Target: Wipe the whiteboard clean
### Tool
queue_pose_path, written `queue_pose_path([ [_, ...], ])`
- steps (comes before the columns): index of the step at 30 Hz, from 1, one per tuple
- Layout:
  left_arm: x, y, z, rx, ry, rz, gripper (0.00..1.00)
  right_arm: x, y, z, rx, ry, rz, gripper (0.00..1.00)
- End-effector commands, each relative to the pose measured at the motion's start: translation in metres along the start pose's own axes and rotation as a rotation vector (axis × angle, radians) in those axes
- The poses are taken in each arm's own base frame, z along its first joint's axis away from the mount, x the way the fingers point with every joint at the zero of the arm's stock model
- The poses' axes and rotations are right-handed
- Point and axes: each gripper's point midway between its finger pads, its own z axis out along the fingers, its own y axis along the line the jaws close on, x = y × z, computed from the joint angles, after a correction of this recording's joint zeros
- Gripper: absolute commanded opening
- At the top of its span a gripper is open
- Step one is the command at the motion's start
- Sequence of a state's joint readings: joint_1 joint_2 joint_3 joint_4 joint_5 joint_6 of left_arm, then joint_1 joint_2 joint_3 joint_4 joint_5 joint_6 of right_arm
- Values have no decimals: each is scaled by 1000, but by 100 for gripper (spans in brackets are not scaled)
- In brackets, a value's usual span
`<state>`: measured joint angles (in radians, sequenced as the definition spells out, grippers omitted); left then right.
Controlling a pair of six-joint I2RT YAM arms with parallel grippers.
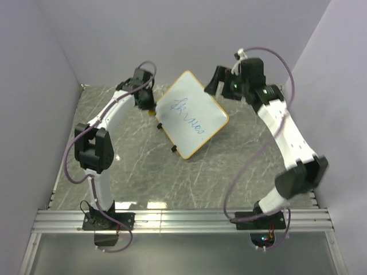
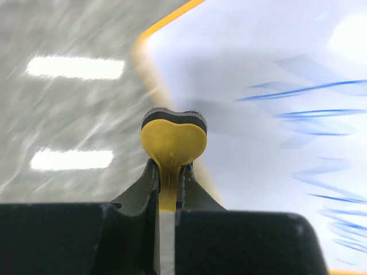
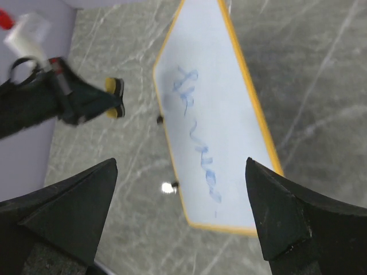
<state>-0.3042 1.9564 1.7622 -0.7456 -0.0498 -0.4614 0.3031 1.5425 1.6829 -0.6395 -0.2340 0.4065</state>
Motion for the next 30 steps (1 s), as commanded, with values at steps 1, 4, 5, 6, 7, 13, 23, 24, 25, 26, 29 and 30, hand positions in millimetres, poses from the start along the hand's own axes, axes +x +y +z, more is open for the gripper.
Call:
queue_pose_path([
  [1,-18,-56,-29,141,-24,10,0,-14,-5,30,-94,63,78,99],
  [4,-9,-103,-36,294,-8,64,0,-21,-18,63,-177,97,137,93],
  [5,-4,-112,-38,306,-1,90,0,-20,-26,79,-166,121,147,93],
  [6,5,-126,-39,321,11,124,0,-20,-29,86,-164,133,148,93],
  [7,9,-132,-41,333,17,147,1,-19,-31,91,-166,141,138,93],
  [13,36,-175,-57,447,27,224,0,2,-42,116,-174,200,155,82],
  [23,72,-212,-57,544,77,329,0,60,-51,116,-101,323,149,41],
  [24,77,-214,-56,545,83,340,0,64,-53,116,-86,329,145,38],
  [25,81,-212,-53,545,88,343,0,68,-59,117,-66,336,145,33],
  [26,84,-211,-52,547,91,344,0,71,-61,117,-57,346,147,30],
  [29,96,-206,-49,557,105,350,0,76,-66,120,-33,371,146,13],
  [30,100,-207,-49,565,107,357,0,75,-67,121,-29,371,140,0],
])
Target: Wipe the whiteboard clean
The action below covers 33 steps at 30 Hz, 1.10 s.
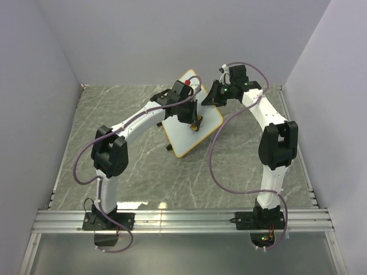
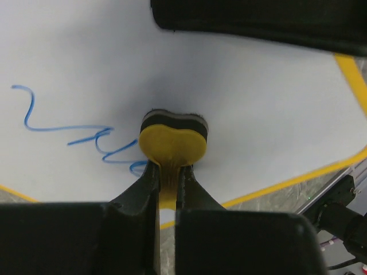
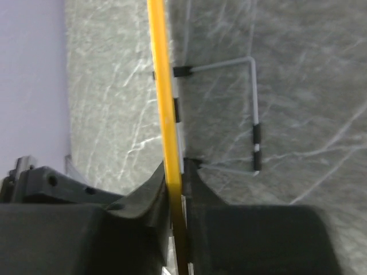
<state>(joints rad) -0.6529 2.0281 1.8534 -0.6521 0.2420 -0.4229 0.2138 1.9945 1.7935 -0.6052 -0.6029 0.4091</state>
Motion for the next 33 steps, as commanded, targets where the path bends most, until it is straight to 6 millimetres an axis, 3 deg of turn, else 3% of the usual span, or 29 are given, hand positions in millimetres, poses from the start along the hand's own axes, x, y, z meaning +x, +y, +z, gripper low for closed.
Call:
queue_pose_path([
  [1,8,-11,-8,60,-11,49,0,-1,-17,-6,131,-9,-15,0],
  [9,36,-28,-14,127,-13,102,0,-1,-26,-5,180,9,-17,0],
  [13,66,-40,-14,181,30,132,0,3,-31,-1,194,26,-6,0],
  [18,74,-33,-5,159,44,122,0,9,-34,1,192,42,0,0],
  [25,80,7,12,2,40,68,0,11,-29,0,161,44,8,0],
  [33,55,72,16,-164,-29,-40,0,23,-18,2,109,70,0,0],
])
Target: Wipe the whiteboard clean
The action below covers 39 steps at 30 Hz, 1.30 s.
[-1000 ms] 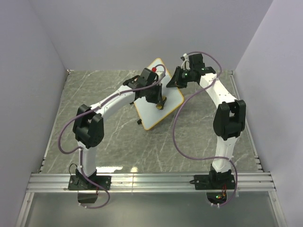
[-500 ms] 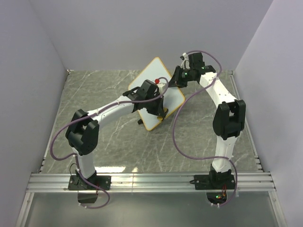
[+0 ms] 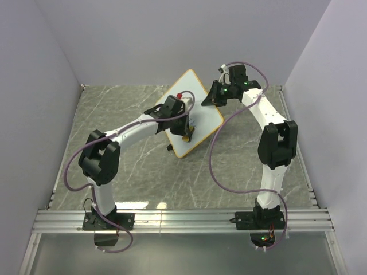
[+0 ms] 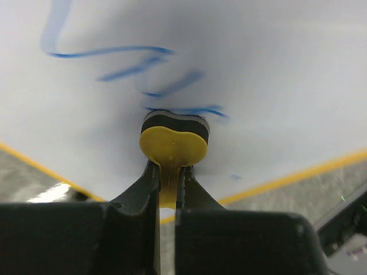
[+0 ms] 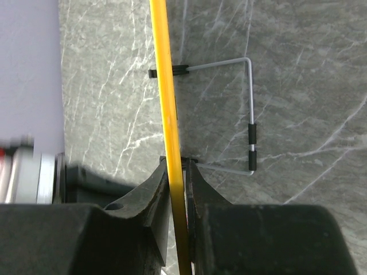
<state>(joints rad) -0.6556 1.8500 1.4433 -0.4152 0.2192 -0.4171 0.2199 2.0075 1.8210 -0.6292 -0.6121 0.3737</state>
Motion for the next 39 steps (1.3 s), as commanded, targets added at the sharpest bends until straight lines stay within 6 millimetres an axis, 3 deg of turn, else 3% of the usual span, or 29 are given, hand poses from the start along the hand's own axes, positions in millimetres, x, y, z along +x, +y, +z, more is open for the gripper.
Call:
queue_pose_path([
  [1,2,53,21,-179,-12,-52,0,25,-20,1,117,59,41,0],
  [5,9,65,25,-206,3,-78,0,26,-20,2,114,66,53,0],
  [8,9,54,24,-163,14,-63,0,27,-17,4,105,63,56,0],
  [10,-2,33,15,-126,-10,-26,0,26,-17,4,106,60,58,0],
  [13,-2,-19,2,-3,-18,79,0,23,-16,4,108,54,64,0],
  [14,7,-42,0,64,0,119,0,24,-15,5,106,56,68,0],
  [17,22,-73,-8,159,31,163,0,21,-13,5,100,47,74,0],
  [19,30,-76,-9,166,53,173,0,19,-14,5,101,43,78,0],
  [24,47,-70,-9,162,85,164,0,17,-12,5,100,36,85,0],
  [31,31,-39,-1,50,33,109,0,21,-10,5,82,40,90,0],
  [39,-21,49,5,-20,-54,-63,0,28,-6,1,66,57,78,0],
])
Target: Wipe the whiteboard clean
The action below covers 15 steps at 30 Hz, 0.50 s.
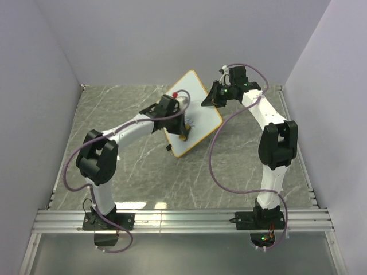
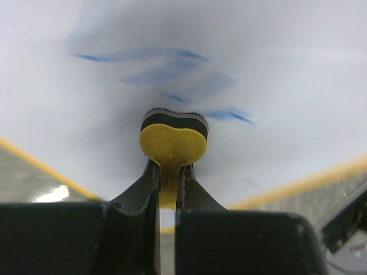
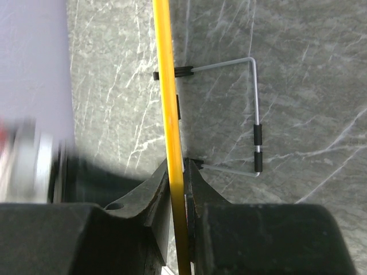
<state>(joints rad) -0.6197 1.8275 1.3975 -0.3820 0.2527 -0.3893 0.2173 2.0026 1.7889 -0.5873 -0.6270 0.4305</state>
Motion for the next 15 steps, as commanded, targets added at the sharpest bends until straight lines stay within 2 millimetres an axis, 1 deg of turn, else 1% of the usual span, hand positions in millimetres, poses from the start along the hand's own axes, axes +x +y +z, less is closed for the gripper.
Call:
queue_pose_path([
  [1,-29,48,9,-50,-58,-81,0,27,-8,-3,80,62,27,0],
  [2,-43,50,7,-54,-79,-84,0,29,-7,-2,77,66,23,0],
  [3,-43,59,16,-64,-62,-100,0,30,-8,-2,77,68,24,0],
  [4,-48,65,18,-72,-65,-115,0,31,-6,-2,73,72,21,0],
  [5,-65,61,16,-62,-88,-109,0,33,-6,-1,71,78,19,0],
  [6,-60,65,25,-70,-54,-119,0,33,-6,-1,71,78,19,0],
  [7,-63,58,26,-52,-53,-102,0,33,-6,-2,72,79,18,0],
  [8,-72,50,23,-39,-68,-87,0,33,-7,-2,74,79,18,0],
  [9,-73,41,21,-31,-72,-69,0,34,-7,-1,77,83,17,0],
  [10,-70,24,23,-10,-68,-27,0,34,-7,-2,78,81,16,0],
  [11,-70,13,22,5,-70,-4,0,33,-7,-3,80,79,13,0],
  [13,-63,-13,18,57,-49,33,0,34,-10,-1,87,83,17,0],
  [14,-53,-33,19,93,-28,55,0,34,-10,-1,89,83,17,0],
  [15,-49,-45,15,115,-24,68,0,34,-11,1,92,86,19,0],
])
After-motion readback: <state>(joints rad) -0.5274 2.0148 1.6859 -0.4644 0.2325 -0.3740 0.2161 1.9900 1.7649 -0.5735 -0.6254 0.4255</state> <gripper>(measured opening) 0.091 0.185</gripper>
